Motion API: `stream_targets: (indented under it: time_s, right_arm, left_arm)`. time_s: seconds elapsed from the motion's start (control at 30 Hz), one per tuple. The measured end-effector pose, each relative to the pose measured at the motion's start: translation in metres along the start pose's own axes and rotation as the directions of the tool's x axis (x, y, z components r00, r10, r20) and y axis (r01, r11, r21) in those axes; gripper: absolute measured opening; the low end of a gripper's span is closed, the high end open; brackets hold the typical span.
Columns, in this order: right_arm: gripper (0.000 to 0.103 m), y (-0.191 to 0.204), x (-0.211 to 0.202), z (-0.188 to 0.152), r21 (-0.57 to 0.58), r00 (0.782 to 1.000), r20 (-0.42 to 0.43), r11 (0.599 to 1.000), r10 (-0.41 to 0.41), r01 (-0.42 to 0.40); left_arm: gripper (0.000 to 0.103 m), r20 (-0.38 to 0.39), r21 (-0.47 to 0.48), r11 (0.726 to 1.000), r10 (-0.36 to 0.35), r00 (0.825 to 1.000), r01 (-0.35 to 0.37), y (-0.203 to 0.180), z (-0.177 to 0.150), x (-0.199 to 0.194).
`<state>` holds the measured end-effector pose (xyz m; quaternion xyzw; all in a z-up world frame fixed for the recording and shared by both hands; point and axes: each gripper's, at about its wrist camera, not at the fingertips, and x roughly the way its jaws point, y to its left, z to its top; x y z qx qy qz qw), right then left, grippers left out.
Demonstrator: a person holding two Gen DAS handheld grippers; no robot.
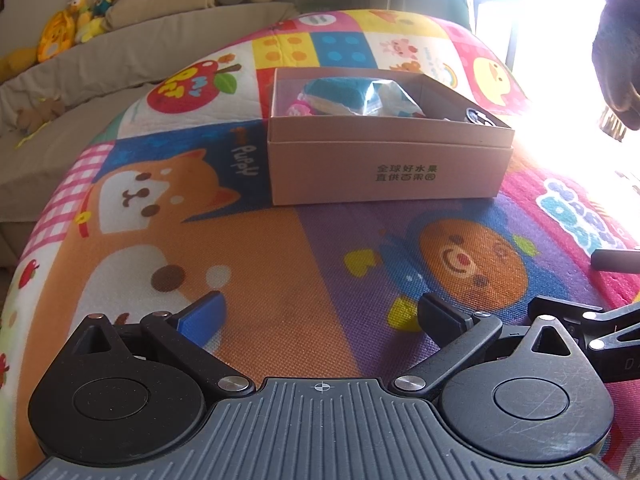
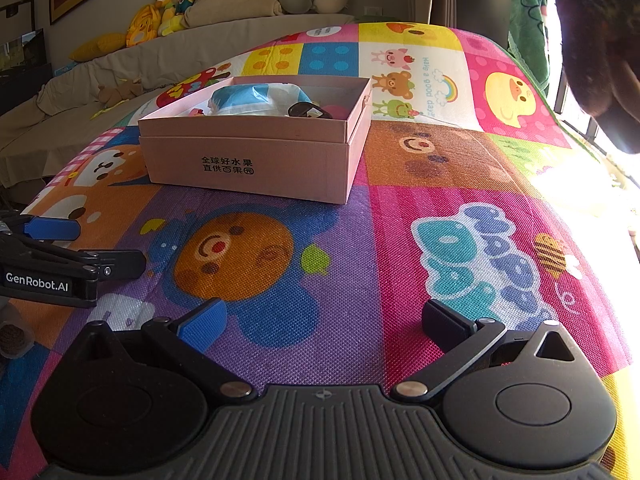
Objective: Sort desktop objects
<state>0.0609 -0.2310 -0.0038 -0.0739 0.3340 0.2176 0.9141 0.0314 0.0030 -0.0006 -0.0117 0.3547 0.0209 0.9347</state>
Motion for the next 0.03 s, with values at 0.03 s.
stream_targets:
  time_s: [0.03]
  right_arm:
    - [0.103, 0.0000, 0.0000, 0.0000, 0.000, 1.000, 0.000, 1.000, 0.000, 0.000]
  left_arm:
    - [0.103, 0.001, -0.003, 1.000, -0.002, 1.000, 0.002, 0.0007, 0.0000, 0.0000]
